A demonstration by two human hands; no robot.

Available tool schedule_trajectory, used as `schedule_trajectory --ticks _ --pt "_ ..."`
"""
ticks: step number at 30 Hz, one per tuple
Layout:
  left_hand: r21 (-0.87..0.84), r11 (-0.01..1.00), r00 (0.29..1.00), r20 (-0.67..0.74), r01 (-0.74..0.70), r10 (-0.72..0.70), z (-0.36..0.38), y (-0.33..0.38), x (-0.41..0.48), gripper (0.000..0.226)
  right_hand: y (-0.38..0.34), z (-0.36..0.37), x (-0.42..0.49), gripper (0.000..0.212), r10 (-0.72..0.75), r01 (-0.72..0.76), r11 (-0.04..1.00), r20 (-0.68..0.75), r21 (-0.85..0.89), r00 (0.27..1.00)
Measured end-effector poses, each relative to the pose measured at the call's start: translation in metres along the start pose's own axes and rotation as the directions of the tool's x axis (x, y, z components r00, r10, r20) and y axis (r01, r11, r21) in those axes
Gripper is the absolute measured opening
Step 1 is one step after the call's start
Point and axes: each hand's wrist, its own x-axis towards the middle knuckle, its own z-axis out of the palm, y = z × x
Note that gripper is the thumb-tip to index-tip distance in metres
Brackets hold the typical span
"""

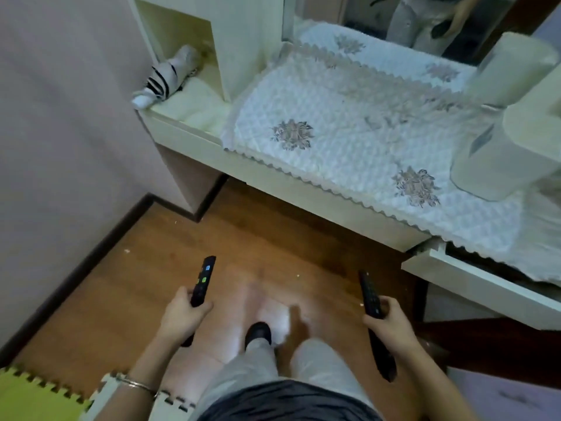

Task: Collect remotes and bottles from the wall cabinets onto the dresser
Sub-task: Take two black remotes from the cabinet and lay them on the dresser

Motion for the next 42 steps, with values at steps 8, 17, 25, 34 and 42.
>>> schedule_trajectory --ticks 8,17,25,34,42 --pt "0.003 0.997 0.994 0.073 -0.08 0.079 -0.003 0.085 0.079 0.029 -0.052 -0.005 0.065 0.057 0.041 -0.038 0.999 -0.076 0.034 0.996" --pt "0.146 0.989 0.997 0.065 0.029 -0.039 -0.006 0.132 0.113 0.032 -0.12 -0.022 0.121 0.055 -0.018 0.021 0.999 0.094 -0.031 0.995" --pt "0.023 0.958 0.958 0.025 -0.286 0.286 -0.041 0.247 0.175 0.031 -0.237 -0.035 0.139 0.049 -0.303 0.286 0.95 0.144 0.128 0.942" --pt "0.009 0.897 0.872 0.236 -0.443 0.428 -0.047 0.358 0.29 0.033 -0.35 -0.007 0.203 0.061 -0.082 0.131 0.968 -0.222 0.215 0.972" --pt "0.383 0.739 0.832 0.27 -0.554 0.484 -0.026 0.409 0.349 0.052 -0.429 0.02 0.253 0.056 -0.047 0.087 0.988 -0.289 0.127 0.956"
